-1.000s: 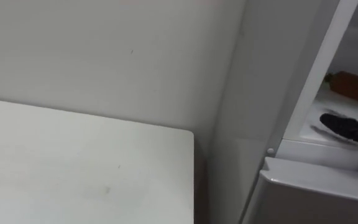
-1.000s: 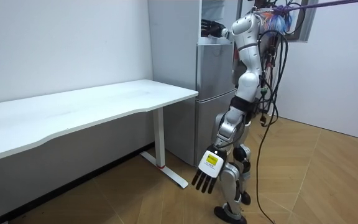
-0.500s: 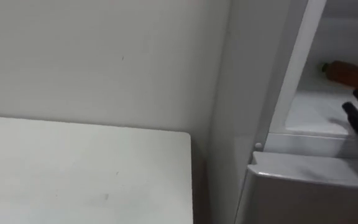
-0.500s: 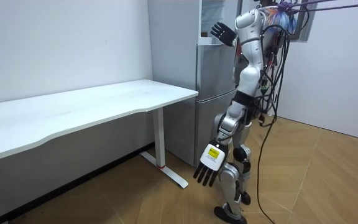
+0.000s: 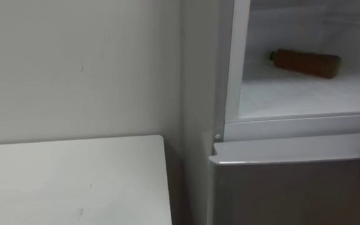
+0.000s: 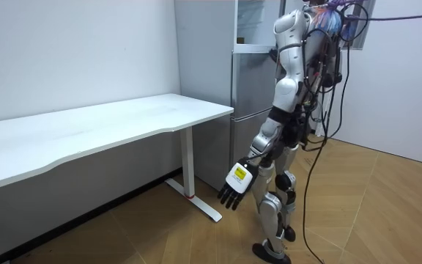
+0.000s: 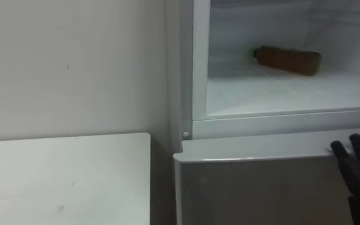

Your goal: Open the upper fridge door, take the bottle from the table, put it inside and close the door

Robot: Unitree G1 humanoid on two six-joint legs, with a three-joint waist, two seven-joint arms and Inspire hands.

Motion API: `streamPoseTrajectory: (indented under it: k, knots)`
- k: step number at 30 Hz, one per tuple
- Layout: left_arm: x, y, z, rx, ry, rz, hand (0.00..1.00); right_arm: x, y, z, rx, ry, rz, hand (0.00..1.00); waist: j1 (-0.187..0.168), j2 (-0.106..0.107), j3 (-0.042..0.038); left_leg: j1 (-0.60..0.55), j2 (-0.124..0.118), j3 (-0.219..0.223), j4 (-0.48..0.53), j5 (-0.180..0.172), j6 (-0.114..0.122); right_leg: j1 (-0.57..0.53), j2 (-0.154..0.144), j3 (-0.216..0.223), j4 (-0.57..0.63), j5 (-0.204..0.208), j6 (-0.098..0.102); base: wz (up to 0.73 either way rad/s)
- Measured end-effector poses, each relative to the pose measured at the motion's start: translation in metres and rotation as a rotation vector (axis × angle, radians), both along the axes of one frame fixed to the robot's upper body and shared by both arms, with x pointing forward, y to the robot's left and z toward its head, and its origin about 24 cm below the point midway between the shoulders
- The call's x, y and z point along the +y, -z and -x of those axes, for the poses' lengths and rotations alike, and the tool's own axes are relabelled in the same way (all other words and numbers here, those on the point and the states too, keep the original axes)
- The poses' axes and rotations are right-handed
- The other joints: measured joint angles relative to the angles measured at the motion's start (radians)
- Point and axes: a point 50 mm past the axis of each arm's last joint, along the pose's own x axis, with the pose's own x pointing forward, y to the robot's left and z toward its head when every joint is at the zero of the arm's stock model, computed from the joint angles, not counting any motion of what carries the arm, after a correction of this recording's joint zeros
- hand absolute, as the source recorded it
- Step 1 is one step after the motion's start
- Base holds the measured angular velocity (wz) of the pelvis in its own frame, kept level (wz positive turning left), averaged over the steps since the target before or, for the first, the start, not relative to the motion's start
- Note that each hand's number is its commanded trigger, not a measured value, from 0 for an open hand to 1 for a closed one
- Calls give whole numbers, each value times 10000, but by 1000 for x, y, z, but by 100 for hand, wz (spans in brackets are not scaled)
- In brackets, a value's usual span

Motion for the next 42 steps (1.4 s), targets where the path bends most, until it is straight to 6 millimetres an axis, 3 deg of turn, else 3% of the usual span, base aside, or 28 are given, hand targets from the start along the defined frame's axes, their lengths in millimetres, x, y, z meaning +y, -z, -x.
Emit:
streamPoseTrajectory:
  k: [9,17,23,32,37,42]
  knots:
    - [-1,1,1,65,-59,-299,0,-24,73,28,3183,2044,-2189,0,-102,-16,-27,-71,-19,19,6,-72,18,-139,-6,48,182,-75,41,0]
    - [0,1,-3,-142,-395,-273,0,-32,101,49,4648,3338,-3297,0,-272,-65,-14,-49,-14,155,-19,-80,9,-207,-17,114,374,-165,21,-4]
    - [6,-1,1,-304,-1199,-536,0,-46,127,81,6197,5093,-4254,0,-359,-371,0,-11,-11,150,-6,-151,-18,-237,-43,99,378,-302,18,0]
    - [18,-6,3,-415,-1564,-760,0,-64,130,104,7044,7328,-5491,0,-655,-432,32,-107,0,148,-12,-149,-22,-322,13,95,357,-304,24,0]
    - [24,-8,0,-508,-1472,-902,0,-70,133,106,7562,8221,-6258,0,-803,-399,74,-39,-17,164,-198,-152,-22,-292,8,93,385,-306,26,0]
    - [29,-11,-1,-628,-1638,-1145,0,-94,113,108,7300,9540,-6638,0,-894,-557,66,-41,-76,182,-239,-157,-28,-465,-23,226,691,-501,58,-2]
